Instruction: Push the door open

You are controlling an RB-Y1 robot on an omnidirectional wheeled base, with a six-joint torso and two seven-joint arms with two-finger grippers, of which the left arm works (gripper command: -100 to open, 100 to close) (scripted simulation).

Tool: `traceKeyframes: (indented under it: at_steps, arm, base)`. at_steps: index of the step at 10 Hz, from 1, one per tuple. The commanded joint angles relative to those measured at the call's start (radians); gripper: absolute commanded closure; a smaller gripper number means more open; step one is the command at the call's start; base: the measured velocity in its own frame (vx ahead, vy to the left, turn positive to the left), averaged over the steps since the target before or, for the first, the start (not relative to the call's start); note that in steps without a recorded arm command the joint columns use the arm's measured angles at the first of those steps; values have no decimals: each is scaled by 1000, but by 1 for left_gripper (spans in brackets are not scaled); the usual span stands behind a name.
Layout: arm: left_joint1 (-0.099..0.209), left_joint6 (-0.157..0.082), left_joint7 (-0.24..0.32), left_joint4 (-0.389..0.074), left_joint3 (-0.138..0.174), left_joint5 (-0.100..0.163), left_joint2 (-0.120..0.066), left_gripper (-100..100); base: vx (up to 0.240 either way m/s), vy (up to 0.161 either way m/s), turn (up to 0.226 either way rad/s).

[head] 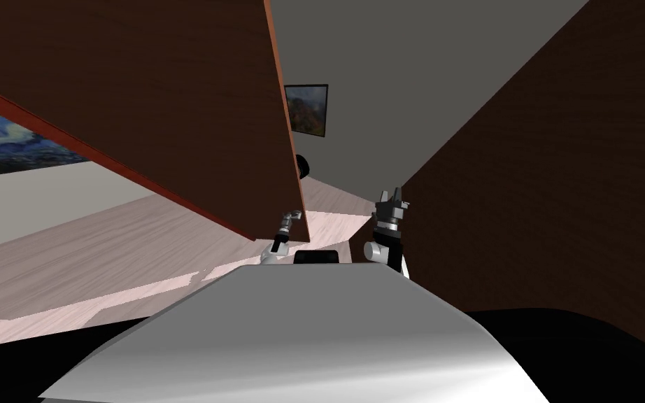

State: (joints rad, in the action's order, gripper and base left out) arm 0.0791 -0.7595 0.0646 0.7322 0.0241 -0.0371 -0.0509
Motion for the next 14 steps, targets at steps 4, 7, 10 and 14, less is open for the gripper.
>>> traceKeyframes:
  at_steps: [4, 7, 10, 14]
  arm:
    - [2, -1, -23, 2, 31, 15, -21, 100]
    - [2, -1, -28, 2, 38, 18, -25, 100]
    - [3, -2, -47, 2, 62, 29, -32, 100]
    - [5, -3, -73, 3, 95, 44, -33, 100]
  base:
    - [146, -31, 54]
    - [132, -3, 23]
    - [125, -20, 64]
    - [178, -24, 62]
